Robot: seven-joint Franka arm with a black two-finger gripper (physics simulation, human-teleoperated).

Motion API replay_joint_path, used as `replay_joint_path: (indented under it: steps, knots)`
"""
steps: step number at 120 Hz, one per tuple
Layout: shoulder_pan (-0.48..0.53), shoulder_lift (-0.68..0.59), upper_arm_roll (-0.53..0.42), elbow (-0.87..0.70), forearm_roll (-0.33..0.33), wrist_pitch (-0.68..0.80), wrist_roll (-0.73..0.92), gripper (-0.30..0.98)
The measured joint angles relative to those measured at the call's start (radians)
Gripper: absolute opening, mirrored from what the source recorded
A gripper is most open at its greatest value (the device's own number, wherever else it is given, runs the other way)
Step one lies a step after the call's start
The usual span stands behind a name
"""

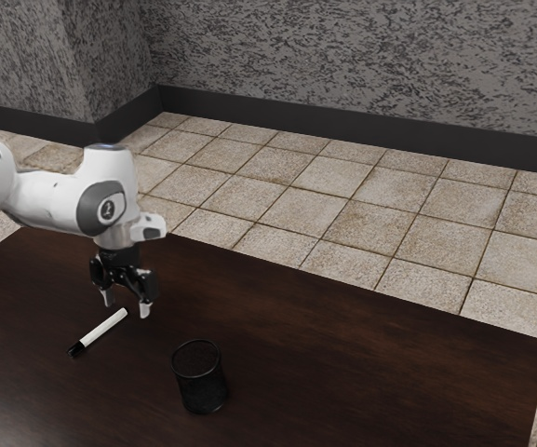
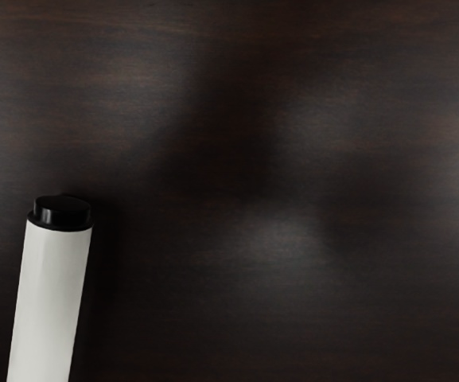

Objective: Put the marker into the pen holder.

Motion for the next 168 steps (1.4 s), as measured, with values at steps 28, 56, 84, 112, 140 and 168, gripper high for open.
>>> replay_joint_path:
  steps: [28, 56, 84, 112, 140, 168]
  knots:
    - [0.020, -0.129, 0.000, -0.204, 0.040, 0.243, 0.074, 0.66]
    - [0.041, -0.154, -0.001, -0.303, 0.047, 0.338, 0.135, 0.66]
    - [0.039, -0.137, -0.003, -0.316, 0.098, 0.421, 0.250, 0.66]
    - [0.055, -0.128, -0.002, -0.335, 0.106, 0.450, 0.337, 0.66]
    - [0.063, -0.112, -0.003, -0.342, 0.088, 0.473, 0.394, 0.64]
    - [0.072, -0.114, -0.002, -0.342, 0.039, 0.488, 0.432, 0.48]
